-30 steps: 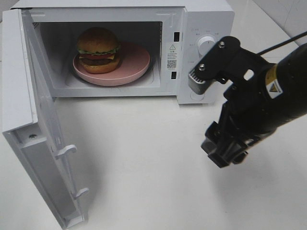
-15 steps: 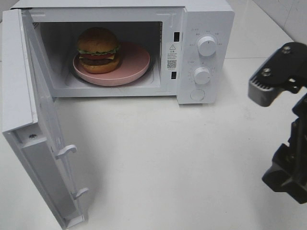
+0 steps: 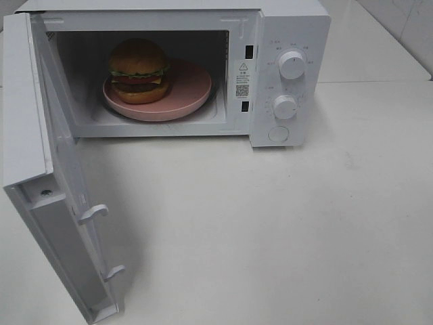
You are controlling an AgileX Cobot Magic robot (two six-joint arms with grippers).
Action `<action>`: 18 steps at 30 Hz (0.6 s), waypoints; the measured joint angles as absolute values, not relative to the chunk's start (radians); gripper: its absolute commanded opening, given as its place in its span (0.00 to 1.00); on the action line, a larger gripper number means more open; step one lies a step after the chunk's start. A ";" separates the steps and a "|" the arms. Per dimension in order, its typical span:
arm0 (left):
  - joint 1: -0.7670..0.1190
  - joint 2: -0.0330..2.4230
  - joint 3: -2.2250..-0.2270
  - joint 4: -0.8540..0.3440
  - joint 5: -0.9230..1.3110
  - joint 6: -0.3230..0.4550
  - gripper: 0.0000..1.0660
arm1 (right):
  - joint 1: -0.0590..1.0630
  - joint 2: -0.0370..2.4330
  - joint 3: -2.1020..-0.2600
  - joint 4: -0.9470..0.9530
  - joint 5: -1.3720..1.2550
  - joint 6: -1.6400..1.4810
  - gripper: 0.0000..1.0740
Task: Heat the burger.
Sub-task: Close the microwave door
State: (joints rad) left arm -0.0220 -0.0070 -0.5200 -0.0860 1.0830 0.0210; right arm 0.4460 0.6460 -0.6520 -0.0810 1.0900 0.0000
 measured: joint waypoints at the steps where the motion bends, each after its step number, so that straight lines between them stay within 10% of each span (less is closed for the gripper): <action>1: -0.022 -0.007 -0.520 -0.086 1.083 0.021 0.94 | 0.446 0.646 -0.652 -0.081 1.090 0.000 0.71; 18: -0.022 -0.007 -0.520 -0.086 1.083 0.021 0.94 | 0.183 0.243 -0.540 -0.069 1.095 0.000 0.71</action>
